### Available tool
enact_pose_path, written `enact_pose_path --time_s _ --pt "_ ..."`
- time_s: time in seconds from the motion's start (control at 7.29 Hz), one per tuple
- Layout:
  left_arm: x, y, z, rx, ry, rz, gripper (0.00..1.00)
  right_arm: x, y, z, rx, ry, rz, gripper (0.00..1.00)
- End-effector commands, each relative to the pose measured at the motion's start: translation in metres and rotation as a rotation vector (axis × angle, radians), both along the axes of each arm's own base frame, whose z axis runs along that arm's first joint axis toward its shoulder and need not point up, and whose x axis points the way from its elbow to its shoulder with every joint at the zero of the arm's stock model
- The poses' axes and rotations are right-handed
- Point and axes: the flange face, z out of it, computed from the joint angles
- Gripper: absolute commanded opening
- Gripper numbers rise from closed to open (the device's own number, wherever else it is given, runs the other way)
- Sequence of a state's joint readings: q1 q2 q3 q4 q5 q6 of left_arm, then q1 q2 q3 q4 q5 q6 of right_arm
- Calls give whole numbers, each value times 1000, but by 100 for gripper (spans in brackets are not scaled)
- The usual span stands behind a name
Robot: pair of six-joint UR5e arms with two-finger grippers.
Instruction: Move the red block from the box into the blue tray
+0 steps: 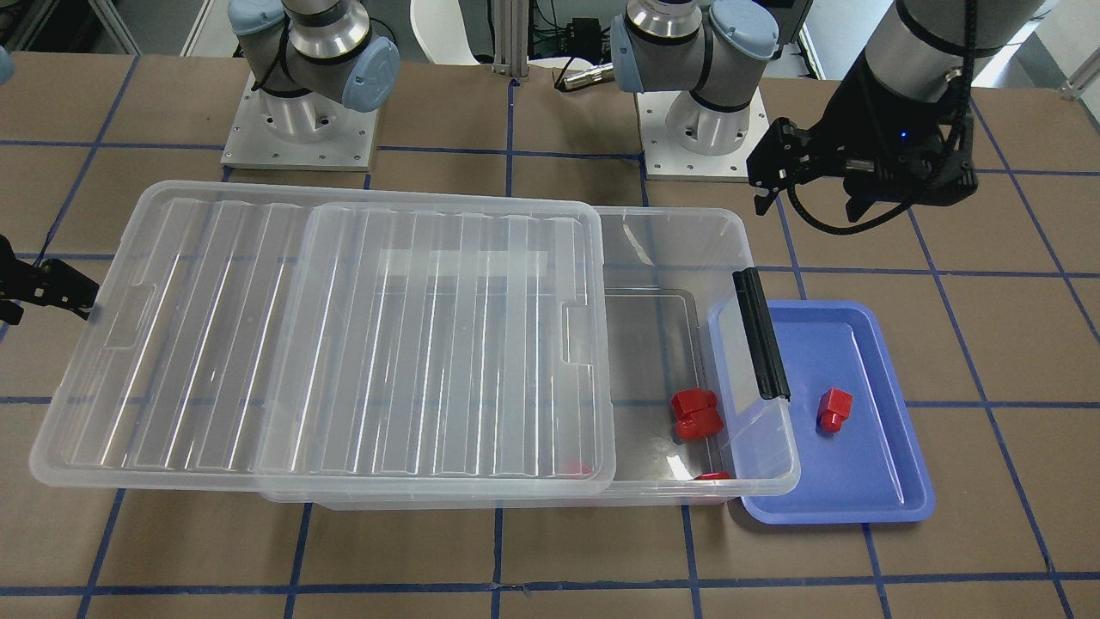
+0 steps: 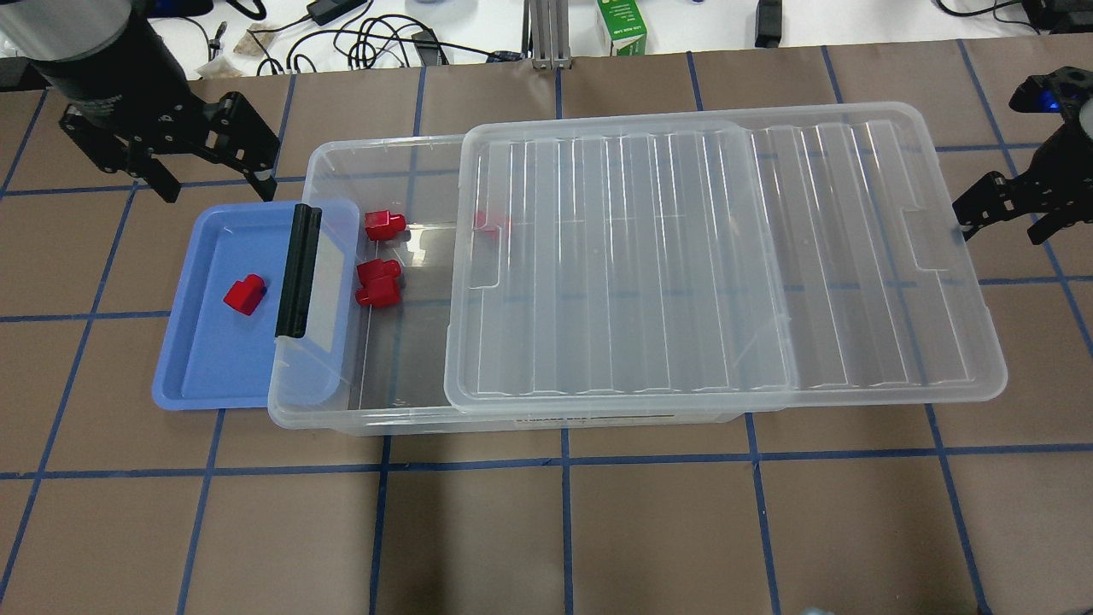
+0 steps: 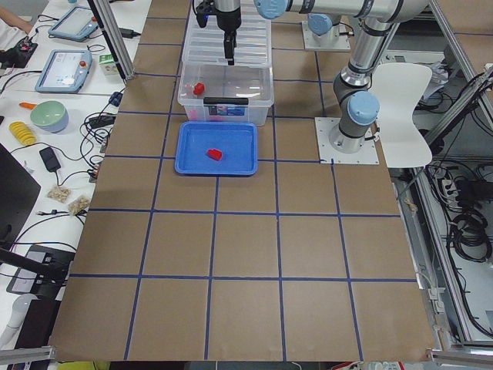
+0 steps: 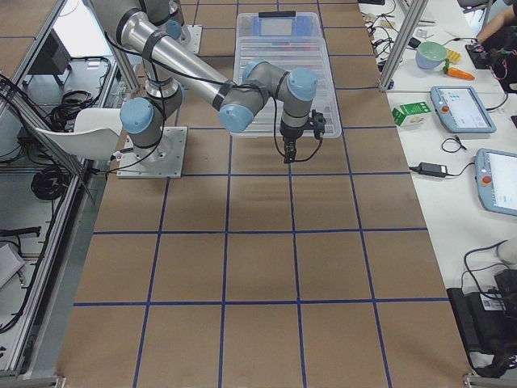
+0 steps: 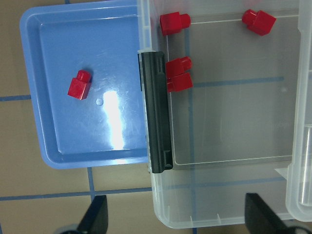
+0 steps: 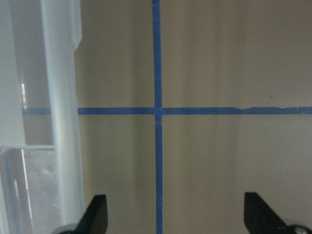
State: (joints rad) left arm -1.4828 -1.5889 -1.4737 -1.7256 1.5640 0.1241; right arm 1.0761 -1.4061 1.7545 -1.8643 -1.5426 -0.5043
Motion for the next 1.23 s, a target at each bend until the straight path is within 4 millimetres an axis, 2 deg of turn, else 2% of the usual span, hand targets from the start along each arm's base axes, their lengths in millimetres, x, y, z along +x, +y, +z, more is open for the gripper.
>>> enact_pose_path --time_s 0.0,0.27,0.55,0.69,1.1 --pt "-27 23 -21 40 -13 7 100 47 -9 1 2 11 37 100" --pt "-32 27 -18 27 -20 -2 100 77 -13 2 4 17 33 100" --pt "-31 30 -18 27 -30 -2 100 137 -16 2 4 28 53 100" --pt "-31 30 -19 27 -29 -5 100 157 -18 3 -13 35 66 100" --pt "-26 29 -18 24 -26 6 100 171 -18 3 -19 31 89 100"
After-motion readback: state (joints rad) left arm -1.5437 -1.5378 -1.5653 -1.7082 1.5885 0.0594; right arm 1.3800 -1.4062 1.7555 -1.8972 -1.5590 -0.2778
